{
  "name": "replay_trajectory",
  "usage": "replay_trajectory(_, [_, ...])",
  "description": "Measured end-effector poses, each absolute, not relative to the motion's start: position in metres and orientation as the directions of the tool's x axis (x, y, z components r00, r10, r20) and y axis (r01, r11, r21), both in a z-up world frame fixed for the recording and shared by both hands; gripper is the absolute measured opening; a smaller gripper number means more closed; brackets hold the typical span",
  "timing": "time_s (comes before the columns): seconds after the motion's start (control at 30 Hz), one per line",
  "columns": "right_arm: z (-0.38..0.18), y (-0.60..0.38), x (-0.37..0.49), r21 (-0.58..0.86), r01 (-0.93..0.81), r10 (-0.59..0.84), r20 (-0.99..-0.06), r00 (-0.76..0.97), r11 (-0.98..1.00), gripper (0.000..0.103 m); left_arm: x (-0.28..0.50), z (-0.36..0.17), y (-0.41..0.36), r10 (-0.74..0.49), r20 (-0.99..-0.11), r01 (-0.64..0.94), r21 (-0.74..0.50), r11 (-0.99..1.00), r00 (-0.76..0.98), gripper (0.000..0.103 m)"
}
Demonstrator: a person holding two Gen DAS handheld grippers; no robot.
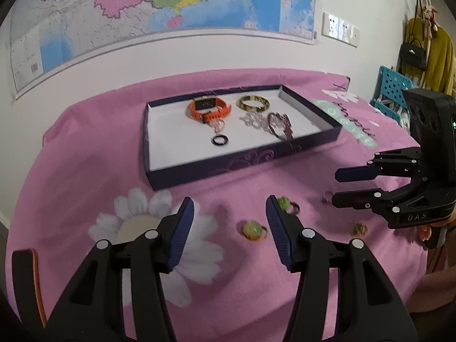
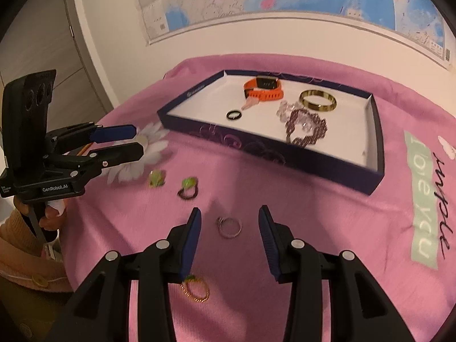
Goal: Organize jewelry
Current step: 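Move both grippers back toward the remaining rings on the tablecloth, then grasp the green jade ring with the left gripper while the right gripper grasps the silver ring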
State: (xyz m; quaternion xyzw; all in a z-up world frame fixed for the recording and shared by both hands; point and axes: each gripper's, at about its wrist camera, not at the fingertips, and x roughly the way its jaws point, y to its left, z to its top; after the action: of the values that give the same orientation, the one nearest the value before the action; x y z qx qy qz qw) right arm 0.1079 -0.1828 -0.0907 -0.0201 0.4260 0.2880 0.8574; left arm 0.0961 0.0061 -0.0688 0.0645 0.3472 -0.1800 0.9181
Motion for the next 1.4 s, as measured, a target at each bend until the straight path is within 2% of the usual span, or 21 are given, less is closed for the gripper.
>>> replay_trajectory(0.53, [-0.096, -0.181, 0.104, 0.193, -0.497, 0.45, -0.758, 0.473, 0.846, 0.04, 0.09, -0.083, -0.006, -0.299, -0.701, 0.412, -0.009, 0.911, 0.647, 0.052])
replay_trajectory(0.83, [-0.095, -0.178, 0.105, 0.178, -0.496, 0.436, -0.766, 0.473, 0.85, 0.04, 0.096, -0.09, -0.012, -0.291, -0.731, 0.418, -0.009, 0.908, 0.617, 0.049])
replay_trajectory(1.23, [-0.094, -0.17, 0.106, 0.125, -0.502, 0.397, -0.781, 0.483, 0.856, 0.04, 0.101, -0.097, -0.015, -0.294, -0.763, 0.425, -0.027, 0.905, 0.576, 0.036])
replay_trajectory(1.33, [-0.094, -0.17, 0.106, 0.116, -0.5, 0.389, -0.783, 0.486, 0.858, 0.037, 0.101, -0.097, -0.016, -0.298, -0.764, 0.43, -0.029, 0.903, 0.573, 0.033])
replay_trajectory(1.4, [-0.094, -0.169, 0.107, 0.113, -0.498, 0.385, -0.784, 0.487, 0.86, 0.03, 0.102, -0.097, -0.017, -0.307, -0.764, 0.435, -0.039, 0.9, 0.567, 0.032])
